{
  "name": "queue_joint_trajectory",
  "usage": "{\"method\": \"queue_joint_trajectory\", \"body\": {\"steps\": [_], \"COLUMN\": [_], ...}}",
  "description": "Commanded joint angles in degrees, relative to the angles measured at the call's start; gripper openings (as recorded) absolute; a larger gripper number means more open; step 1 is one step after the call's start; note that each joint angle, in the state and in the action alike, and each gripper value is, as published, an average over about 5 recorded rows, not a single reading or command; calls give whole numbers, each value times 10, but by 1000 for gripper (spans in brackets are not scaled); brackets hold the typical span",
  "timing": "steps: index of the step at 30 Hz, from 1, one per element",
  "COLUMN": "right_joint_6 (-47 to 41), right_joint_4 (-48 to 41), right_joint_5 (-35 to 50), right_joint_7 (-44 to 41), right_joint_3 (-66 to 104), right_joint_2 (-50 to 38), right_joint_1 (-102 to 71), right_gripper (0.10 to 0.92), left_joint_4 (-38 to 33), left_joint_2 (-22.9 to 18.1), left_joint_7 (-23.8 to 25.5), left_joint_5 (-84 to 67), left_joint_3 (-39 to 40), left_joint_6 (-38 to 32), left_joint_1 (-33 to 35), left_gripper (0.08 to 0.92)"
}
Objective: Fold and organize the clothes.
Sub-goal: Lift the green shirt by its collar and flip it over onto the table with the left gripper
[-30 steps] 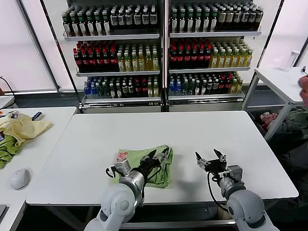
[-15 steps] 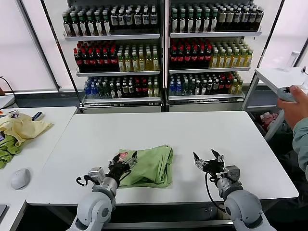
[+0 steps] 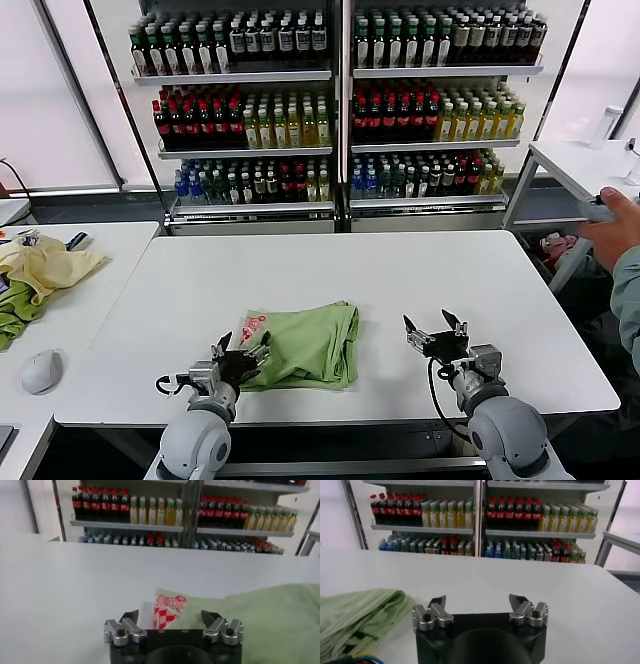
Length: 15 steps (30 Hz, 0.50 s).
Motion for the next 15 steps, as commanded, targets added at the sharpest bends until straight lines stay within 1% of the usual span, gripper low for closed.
{"method": "queue_joint_trajectory", "body": {"steps": [1, 4, 9, 15], "right_joint_6": [-2, -2, -3, -4], "right_joint_4": [3, 4, 5, 6], "right_joint_5": [-1, -1, -1, -1], "right_joint_7": [1, 1, 2, 2], "right_joint_3": [0, 1, 2, 1], "right_joint_2": [2, 2, 1, 3], "right_joint_1": [1, 1, 0, 2], "right_gripper": [823, 823, 823, 823], "left_joint_4": [0, 0, 2, -6], "left_joint_2": [8, 9, 13, 16], "left_joint_7": [10, 12, 10, 10], "left_joint_5": [4, -26, -115, -215], "left_joint_3": [5, 1, -20, -50], "left_joint_6": [34, 42, 60, 62], "left_joint_1": [6, 3, 0, 1], "left_gripper": [806, 740, 594, 420]}}
